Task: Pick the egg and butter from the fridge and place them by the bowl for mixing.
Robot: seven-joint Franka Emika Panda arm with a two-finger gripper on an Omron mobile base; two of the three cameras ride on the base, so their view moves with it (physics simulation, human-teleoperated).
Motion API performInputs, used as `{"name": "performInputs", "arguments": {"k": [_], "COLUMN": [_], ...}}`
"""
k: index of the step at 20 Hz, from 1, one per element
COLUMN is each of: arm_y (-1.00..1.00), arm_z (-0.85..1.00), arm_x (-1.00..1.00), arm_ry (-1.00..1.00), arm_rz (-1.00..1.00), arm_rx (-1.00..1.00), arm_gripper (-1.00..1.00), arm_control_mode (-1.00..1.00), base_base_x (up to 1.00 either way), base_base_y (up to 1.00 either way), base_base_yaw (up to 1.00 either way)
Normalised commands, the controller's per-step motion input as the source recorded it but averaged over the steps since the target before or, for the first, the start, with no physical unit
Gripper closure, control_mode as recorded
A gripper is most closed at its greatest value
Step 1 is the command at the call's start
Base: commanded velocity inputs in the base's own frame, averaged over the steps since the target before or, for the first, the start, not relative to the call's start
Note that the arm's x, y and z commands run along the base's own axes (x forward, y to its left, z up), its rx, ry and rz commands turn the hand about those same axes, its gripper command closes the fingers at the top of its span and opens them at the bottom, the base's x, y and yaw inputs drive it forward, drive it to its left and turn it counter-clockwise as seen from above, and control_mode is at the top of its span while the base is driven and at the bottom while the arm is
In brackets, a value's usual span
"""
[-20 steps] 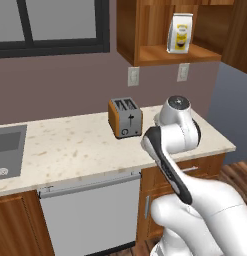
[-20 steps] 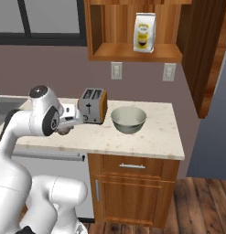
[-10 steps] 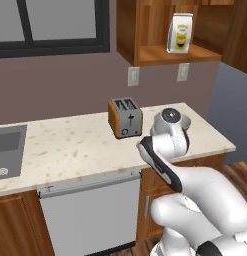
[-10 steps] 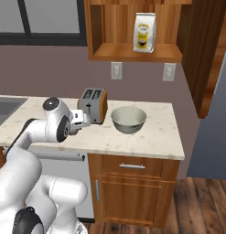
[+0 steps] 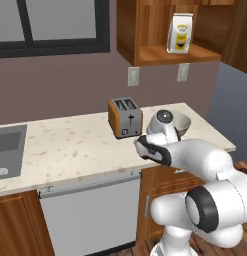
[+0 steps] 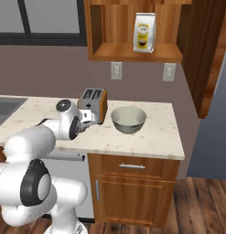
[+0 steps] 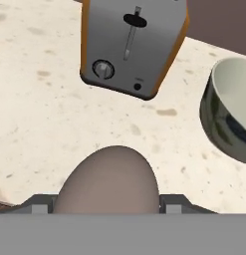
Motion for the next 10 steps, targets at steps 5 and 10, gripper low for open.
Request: {"name": "performInputs", "arguments": {"k": [5,10], "arm_y": [-0.09,-0.01], "arm_z": [-0.42,-0.12], "arm_x": [0.47,0.05], "arm_ry": [0.00,0.00], "arm_rz": [0.02,0.01], "arm_rx": [0.00,0.00], "arm_gripper": [1.00,1.00], "arm_control_mode": [-1.00,-1.00], "base_base_x": [0.00,0.00], "base_base_y": [0.00,0.00], "base_base_yaw": [0.00,0.00]}}
